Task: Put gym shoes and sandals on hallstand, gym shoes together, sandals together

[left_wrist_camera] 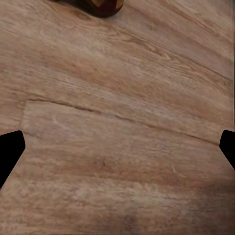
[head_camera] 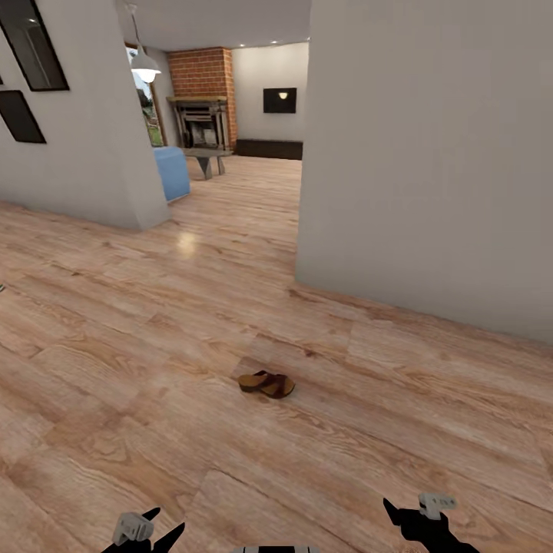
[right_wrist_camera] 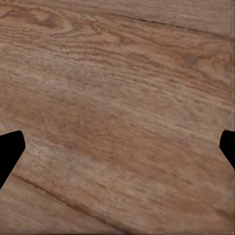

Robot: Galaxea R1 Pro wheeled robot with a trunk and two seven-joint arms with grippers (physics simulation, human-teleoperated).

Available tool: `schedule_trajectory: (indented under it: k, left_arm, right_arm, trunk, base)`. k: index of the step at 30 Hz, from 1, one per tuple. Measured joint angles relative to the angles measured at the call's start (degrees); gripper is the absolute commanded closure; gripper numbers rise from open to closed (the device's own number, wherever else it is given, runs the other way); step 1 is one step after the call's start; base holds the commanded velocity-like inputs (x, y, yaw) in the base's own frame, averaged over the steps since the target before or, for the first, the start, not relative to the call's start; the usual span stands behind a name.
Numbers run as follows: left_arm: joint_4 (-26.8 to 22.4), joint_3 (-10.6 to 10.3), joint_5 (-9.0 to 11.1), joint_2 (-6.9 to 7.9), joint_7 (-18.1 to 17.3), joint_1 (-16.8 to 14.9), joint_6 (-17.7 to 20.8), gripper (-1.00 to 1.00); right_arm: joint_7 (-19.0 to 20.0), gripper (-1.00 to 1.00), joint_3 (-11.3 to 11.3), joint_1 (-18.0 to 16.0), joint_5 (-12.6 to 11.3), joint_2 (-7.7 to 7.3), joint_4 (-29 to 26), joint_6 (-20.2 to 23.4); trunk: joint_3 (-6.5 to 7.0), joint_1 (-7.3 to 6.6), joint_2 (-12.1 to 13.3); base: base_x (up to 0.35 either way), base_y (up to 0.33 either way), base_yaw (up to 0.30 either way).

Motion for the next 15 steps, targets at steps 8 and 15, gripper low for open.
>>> schedule_trajectory:
  k: [8, 15]
  left_arm:
    - [0.0, 0.0, 0.0, -0.05, 0.0, 0.0, 0.0, -1.0]
    - [-0.1, 0.0, 0.0, -0.03, 0.0, 0.0, 0.0, -1.0]
  right_arm:
    - [0.0, -1.0, 0.0, 0.0, 0.0, 0.0, 0.0, 0.0]
    - [0.0, -1.0, 0.0, 0.0, 0.0, 0.01, 0.0, 0.0]
  trunk:
    - [0.0, -0.01, 0.0]
    - [0.0, -0.01, 0.0]
  base:
    - [0.113, 0.196, -0.287]
    - [0.127, 0.204, -0.101]
